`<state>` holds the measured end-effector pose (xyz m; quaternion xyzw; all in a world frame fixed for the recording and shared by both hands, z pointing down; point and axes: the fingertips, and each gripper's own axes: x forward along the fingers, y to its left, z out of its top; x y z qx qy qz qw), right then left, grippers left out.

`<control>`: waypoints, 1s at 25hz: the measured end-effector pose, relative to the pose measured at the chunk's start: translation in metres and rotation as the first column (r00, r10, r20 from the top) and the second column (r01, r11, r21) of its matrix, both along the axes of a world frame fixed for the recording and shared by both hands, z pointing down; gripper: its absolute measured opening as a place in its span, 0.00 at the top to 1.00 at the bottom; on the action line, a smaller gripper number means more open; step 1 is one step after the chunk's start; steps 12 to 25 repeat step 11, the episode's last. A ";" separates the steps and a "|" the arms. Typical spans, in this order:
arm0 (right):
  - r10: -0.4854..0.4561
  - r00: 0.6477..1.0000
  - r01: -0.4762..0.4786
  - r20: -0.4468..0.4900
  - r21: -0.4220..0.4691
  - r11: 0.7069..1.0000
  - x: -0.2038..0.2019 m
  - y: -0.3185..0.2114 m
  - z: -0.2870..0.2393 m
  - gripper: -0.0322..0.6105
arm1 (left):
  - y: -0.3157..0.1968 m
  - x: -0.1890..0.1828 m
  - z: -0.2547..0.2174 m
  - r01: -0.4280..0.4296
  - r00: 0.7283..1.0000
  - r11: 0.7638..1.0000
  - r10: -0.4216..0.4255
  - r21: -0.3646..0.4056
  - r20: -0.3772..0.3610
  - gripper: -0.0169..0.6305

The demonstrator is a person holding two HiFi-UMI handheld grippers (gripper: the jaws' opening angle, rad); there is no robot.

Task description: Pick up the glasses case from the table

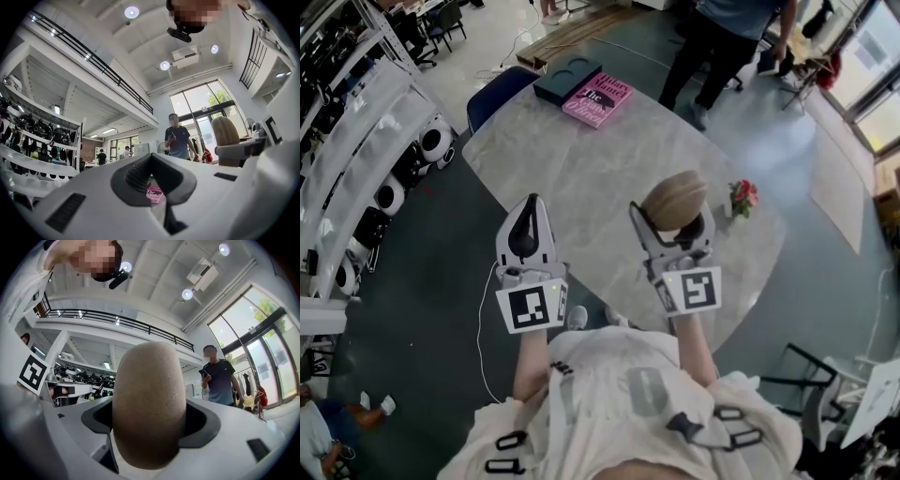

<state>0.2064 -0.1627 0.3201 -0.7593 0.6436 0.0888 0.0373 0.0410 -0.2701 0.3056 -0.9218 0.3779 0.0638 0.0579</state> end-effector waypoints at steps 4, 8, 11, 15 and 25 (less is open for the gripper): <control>0.002 1.000 -0.002 -0.003 -0.010 1.000 -0.001 0.000 0.002 0.35 | -0.001 -0.001 0.001 0.000 1.000 1.000 0.000 -0.004 0.002 0.97; 0.004 1.000 -0.004 -0.006 -0.015 1.000 0.000 0.000 0.005 0.35 | -0.002 0.000 0.004 0.002 1.000 1.000 -0.002 -0.008 0.001 0.97; 0.004 1.000 -0.004 -0.007 -0.016 1.000 0.001 0.000 0.006 0.35 | -0.002 0.000 0.005 0.001 1.000 1.000 -0.001 -0.008 -0.001 0.97; 0.004 1.000 -0.004 -0.007 -0.016 1.000 0.001 0.000 0.006 0.35 | -0.002 0.000 0.005 0.001 1.000 1.000 -0.001 -0.008 -0.001 0.97; 0.004 1.000 -0.004 -0.007 -0.016 1.000 0.001 0.000 0.006 0.35 | -0.002 0.000 0.005 0.001 1.000 1.000 -0.001 -0.008 -0.001 0.97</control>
